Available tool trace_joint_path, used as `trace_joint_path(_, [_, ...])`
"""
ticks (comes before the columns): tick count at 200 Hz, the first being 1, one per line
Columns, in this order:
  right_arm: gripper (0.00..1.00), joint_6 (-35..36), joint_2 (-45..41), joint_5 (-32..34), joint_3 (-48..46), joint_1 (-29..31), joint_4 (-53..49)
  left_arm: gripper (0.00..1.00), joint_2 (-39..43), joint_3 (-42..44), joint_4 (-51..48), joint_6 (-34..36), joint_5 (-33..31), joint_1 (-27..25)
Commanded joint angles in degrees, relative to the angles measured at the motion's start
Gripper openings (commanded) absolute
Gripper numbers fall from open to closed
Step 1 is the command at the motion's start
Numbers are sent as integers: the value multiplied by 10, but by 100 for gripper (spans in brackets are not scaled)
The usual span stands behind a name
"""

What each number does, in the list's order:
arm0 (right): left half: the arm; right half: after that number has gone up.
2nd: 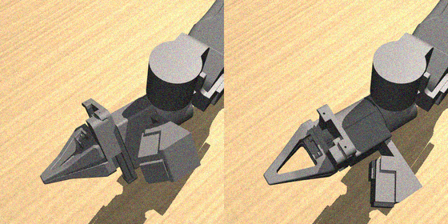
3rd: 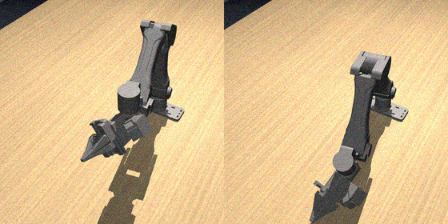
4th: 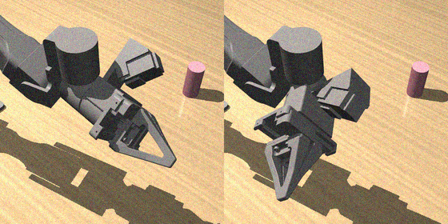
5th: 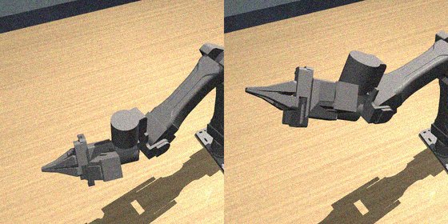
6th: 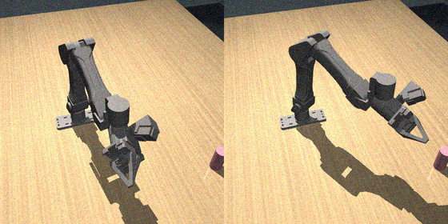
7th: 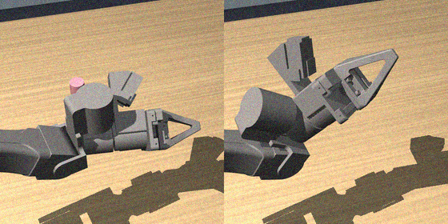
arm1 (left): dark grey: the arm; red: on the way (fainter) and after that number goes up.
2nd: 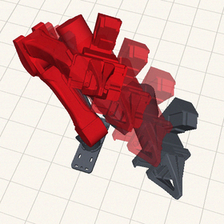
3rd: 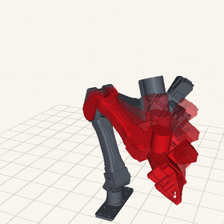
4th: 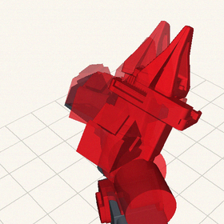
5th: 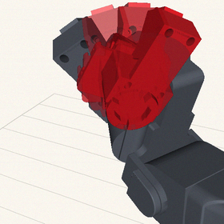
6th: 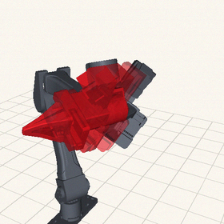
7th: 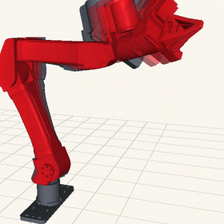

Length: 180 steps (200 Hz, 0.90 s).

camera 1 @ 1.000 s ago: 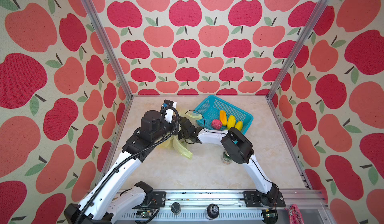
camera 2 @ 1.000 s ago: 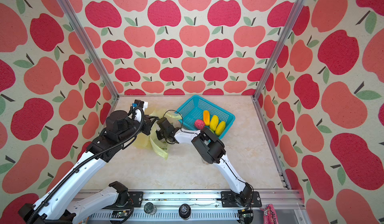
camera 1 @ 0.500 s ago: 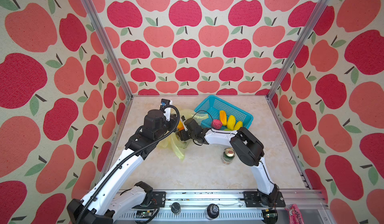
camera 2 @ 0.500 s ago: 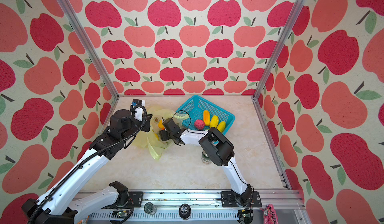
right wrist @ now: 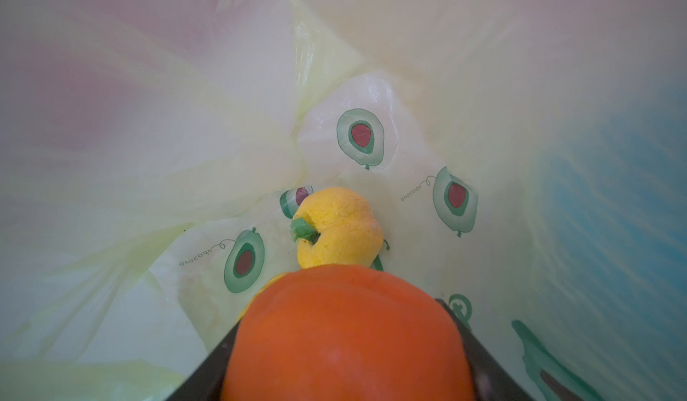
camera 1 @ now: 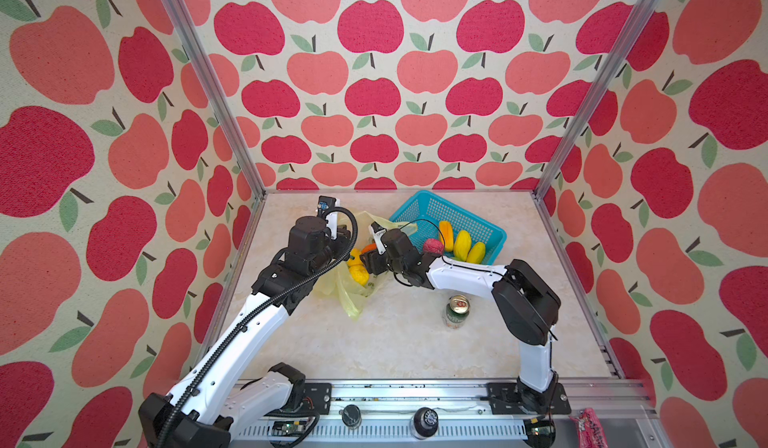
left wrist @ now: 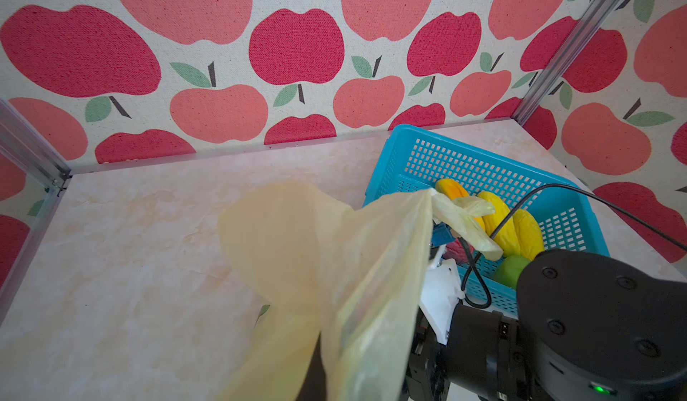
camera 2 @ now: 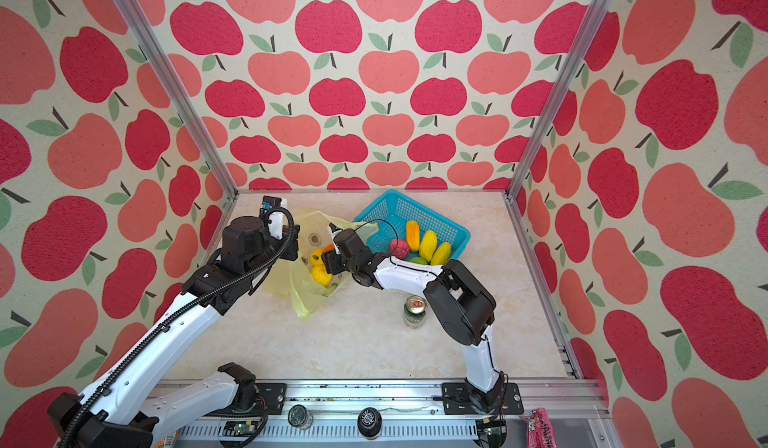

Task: Untie the knot of the plastic bag and take out the fruit
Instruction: 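Close the right gripper on the orange fruit and lift it out, then carry the orange fruit with the right gripper over the teal basket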

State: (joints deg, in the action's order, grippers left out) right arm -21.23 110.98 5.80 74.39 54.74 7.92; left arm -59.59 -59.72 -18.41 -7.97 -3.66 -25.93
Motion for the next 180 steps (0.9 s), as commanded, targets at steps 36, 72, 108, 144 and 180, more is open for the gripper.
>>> trace_joint_path(36, [16, 85, -183, 25, -97, 39, 5, 0, -5, -20, -16, -10, 2, 11])
trace_joint_path(72, [16, 175, -335, 142, -191, 56, 56, 0, -2, -18, -17, -13, 5, 15])
trace_joint_path(108, [16, 175, -444, 205, -258, -21, 78, 0, -4, -18, -15, -14, 11, 17])
trace_joint_path(144, [15, 65, -422, 177, -250, -160, 0, 0, -4, -20, -19, -14, 13, 17])
trace_joint_path(180, [16, 21, -295, 96, -150, -211, -60, 0, 1, -14, -13, -17, 15, 18])
